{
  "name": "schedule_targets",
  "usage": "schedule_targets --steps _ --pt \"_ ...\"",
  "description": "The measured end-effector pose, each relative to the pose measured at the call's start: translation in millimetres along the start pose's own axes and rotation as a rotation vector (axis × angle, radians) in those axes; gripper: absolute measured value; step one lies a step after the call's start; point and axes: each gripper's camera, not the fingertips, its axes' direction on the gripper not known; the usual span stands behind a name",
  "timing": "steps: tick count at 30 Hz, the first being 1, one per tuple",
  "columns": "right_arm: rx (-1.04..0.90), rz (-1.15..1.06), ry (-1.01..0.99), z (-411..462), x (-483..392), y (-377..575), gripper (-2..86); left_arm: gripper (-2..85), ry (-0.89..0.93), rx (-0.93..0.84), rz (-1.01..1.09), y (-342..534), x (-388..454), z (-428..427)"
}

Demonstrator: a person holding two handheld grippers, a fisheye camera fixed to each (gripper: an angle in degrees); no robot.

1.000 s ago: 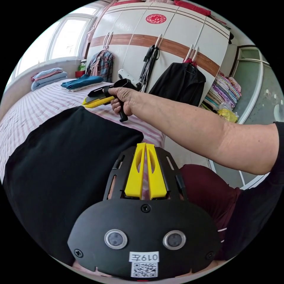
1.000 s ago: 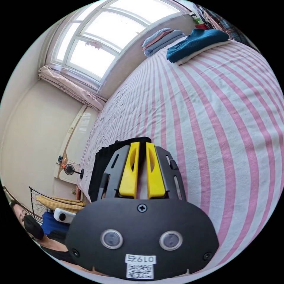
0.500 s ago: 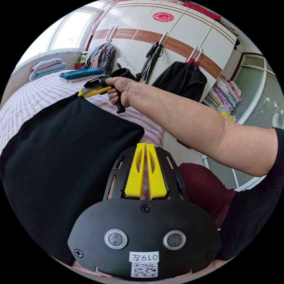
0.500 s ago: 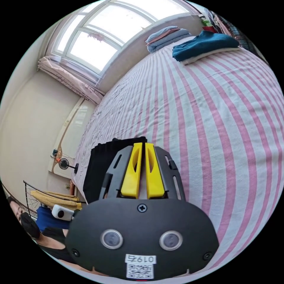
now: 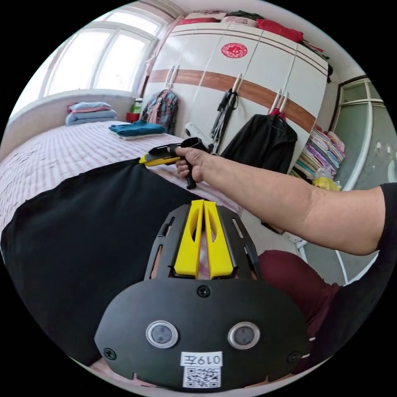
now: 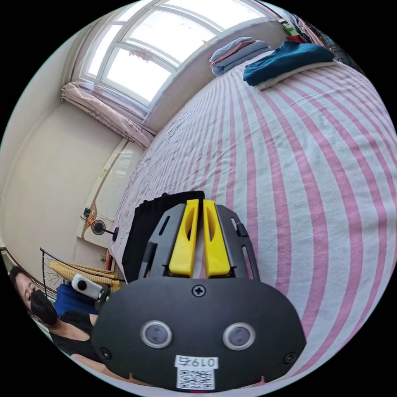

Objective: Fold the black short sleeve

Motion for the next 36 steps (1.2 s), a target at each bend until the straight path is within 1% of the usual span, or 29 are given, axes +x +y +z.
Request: schedule_targets --steps 2,4,5,6,7,8,10,12,16,19,23,29,32,34,36 --pt "0.0 -0.004 0.005 0 -4 -3 0.4 2.3 -0.008 -0.051 -0.031 -1 2 3" --pt "-0.004 -0.016 0.021 0 -12 -9 0.4 3.7 -0.017 -0.113 -0.01 -2 11 7" --pt "-0.006 -0.02 0.025 0 -15 -10 0.4 7.1 -0.023 -0.154 0.023 -4 20 9" --pt "-0.01 -0.028 0.033 1 -19 -13 0.4 8.9 -0.031 -0.179 0.036 -6 25 9" --pt "-0.016 -0.035 0.041 1 -24 -16 0.4 10.4 -0.084 -0.246 0.077 -10 36 11" --pt "-0.02 -0.039 0.044 1 -26 -17 0.4 11.1 -0.178 -0.279 0.159 -10 52 12" --pt "-0.024 -0.042 0.05 0 -33 -22 0.4 10.4 -0.287 -0.283 0.222 -7 68 12" --pt "-0.018 -0.038 0.045 -1 -37 -25 0.4 9.0 -0.323 -0.291 0.261 -4 79 13" --pt "-0.012 -0.029 0.041 -1 -50 -32 0.5 6.7 -0.369 -0.311 0.421 4 111 15" --pt "-0.018 -0.024 0.043 1 -60 -39 0.5 4.6 -0.481 -0.37 0.513 13 128 23" --pt "-0.025 -0.021 0.045 2 -74 -47 0.5 2.2 -0.484 -0.392 0.518 18 135 20" --pt "-0.02 -0.021 0.038 2 -103 -64 0.7 1.2 -0.463 -0.412 0.476 22 127 4" --pt "0.036 -0.028 0.037 -7 -120 -71 1.1 1.1 -0.467 -0.411 0.482 26 122 -8" --pt "-0.031 -0.016 0.061 7 -128 -78 2.2 1.0 -0.459 -0.409 0.476 28 117 -17" --pt "-0.035 -0.018 0.035 9 -138 -83 4.0 1.0 -0.441 -0.402 0.463 30 109 -27"
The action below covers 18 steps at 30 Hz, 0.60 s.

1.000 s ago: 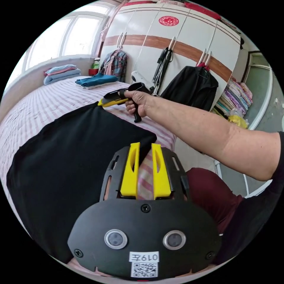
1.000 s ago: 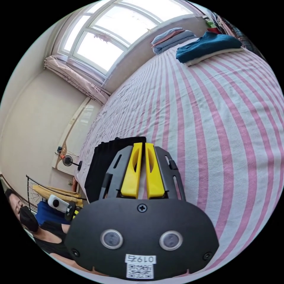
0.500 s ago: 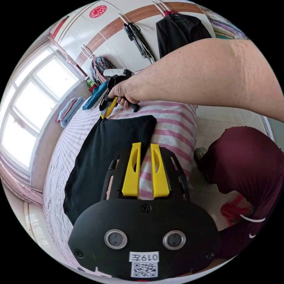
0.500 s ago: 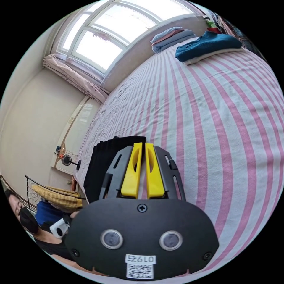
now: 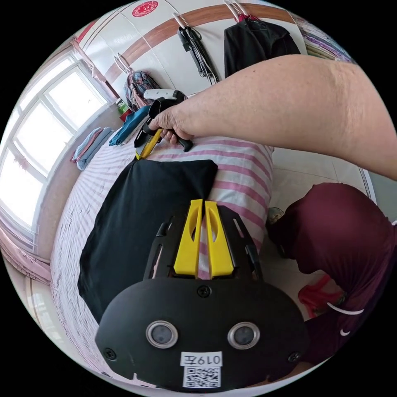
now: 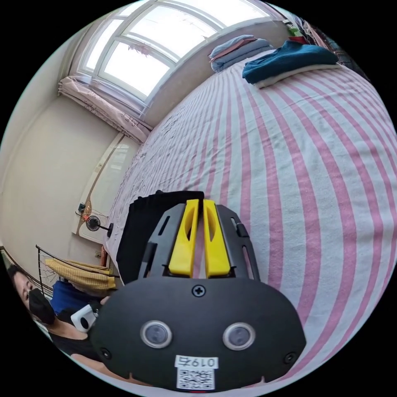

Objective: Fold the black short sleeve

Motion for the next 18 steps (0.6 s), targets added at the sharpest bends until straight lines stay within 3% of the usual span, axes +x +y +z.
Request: schedule_targets --steps 5,11,18 --pt "-0.025 -0.021 -0.039 2 -39 -16 9.5 1.0 0.079 0.044 -0.062 32 -35 -17" --pt "0.095 -0.1 0.209 -27 -129 -35 7.2 0.9 0.144 0.14 -0.218 102 -110 -59" --pt "-0.103 -0.656 0.136 75 -357 -64 7.3 1.3 0.245 0.225 -0.542 235 -219 -107"
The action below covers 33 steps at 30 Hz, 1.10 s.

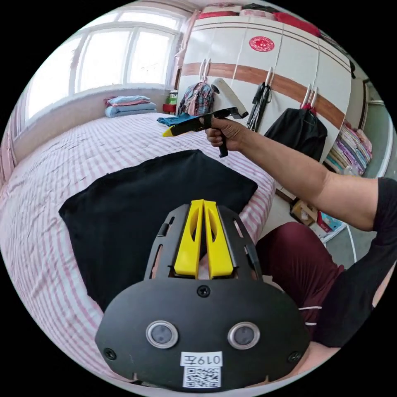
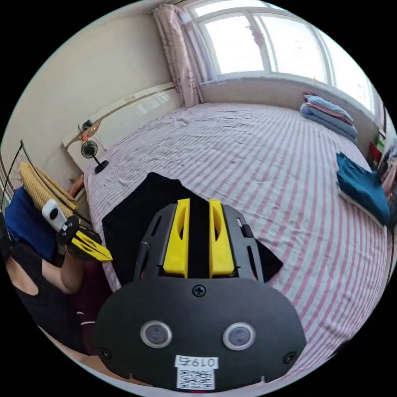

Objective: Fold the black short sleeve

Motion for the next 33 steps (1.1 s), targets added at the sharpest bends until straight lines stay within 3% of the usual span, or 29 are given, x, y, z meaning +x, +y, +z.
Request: schedule_targets --steps 4,8,15,20,23,27,33 --pt "-0.088 -0.223 -0.119 65 -92 -84 6.8 2.2 -0.202 -0.017 -0.35 62 -89 -77" --pt "-0.16 -0.338 -0.099 126 -152 -151 8.6 4.5 -0.035 0.136 -0.638 132 -161 -132" --pt "-0.29 -0.421 -0.135 218 -225 -261 11.5 10.2 0.003 -0.044 -0.605 139 -201 -138" --pt "-0.429 -0.448 -0.103 257 -249 -290 11.1 8.1 -0.07 -0.172 -0.598 133 -225 -136" --pt "-0.432 -0.427 -0.119 265 -257 -300 9.3 5.4 -0.036 -0.177 -0.61 135 -240 -139" --pt "-0.416 -0.39 -0.123 267 -265 -310 0.5 3.5 -0.045 -0.202 -0.582 135 -252 -145" --pt "-0.341 -0.364 -0.095 258 -285 -319 -0.6 2.2 -0.045 -0.208 -0.584 141 -274 -161"
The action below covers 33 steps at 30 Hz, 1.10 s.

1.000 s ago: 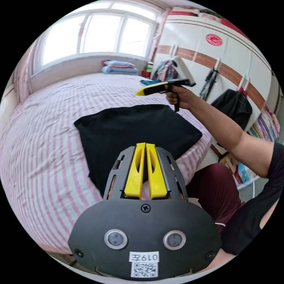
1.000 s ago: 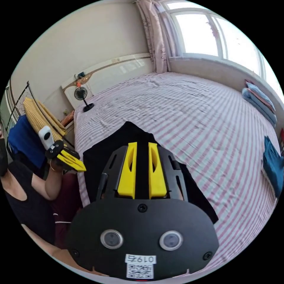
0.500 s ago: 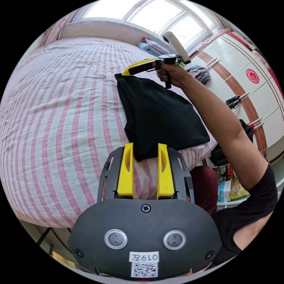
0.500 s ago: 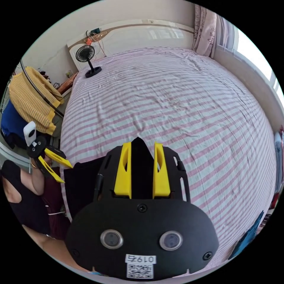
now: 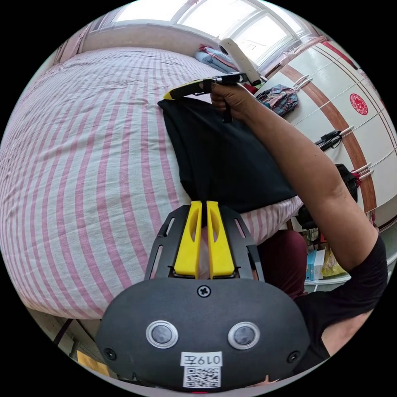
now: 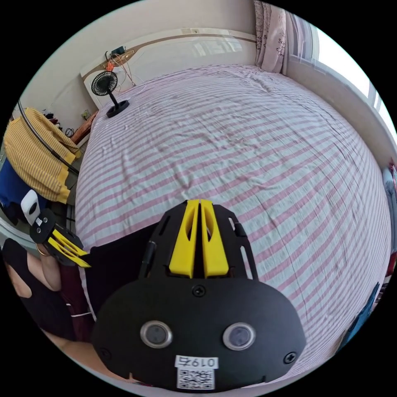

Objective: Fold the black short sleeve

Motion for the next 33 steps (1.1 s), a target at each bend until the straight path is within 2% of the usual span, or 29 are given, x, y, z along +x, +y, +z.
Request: schedule_targets --steps 6,8,10,15,18,23,27,30,33 --pt "-0.035 0.014 0.093 9 -25 -3 0.5 2.1 0.024 -0.007 -0.011 -2 -21 -12" --pt "-0.032 0.011 0.112 4 -32 -4 5.2 2.3 0.045 -0.005 -0.011 -2 -29 -16" --pt "0.012 0.013 0.104 -18 -40 -2 6.0 2.4 0.062 -0.002 -0.019 -1 -36 -20" --pt "0.154 -0.002 0.199 -81 -61 36 1.5 2.6 0.094 0.006 -0.023 -1 -50 -27" --pt "0.12 0.049 0.274 -100 -50 78 -0.1 2.7 0.096 0.005 -0.022 -2 -54 -31" --pt "0.057 0.163 0.137 -111 -17 144 -0.3 2.5 0.069 -0.02 -0.018 -7 -58 -33" --pt "0.047 0.152 0.206 -110 -27 184 -0.1 2.5 0.078 -0.014 -0.021 -7 -62 -37" --pt "0.118 0.162 0.169 -120 -25 210 0.7 2.6 0.081 -0.01 -0.021 -7 -63 -40" --pt "0.088 0.148 0.156 -115 -25 222 5.5 2.6 0.077 -0.015 -0.02 -8 -64 -41"
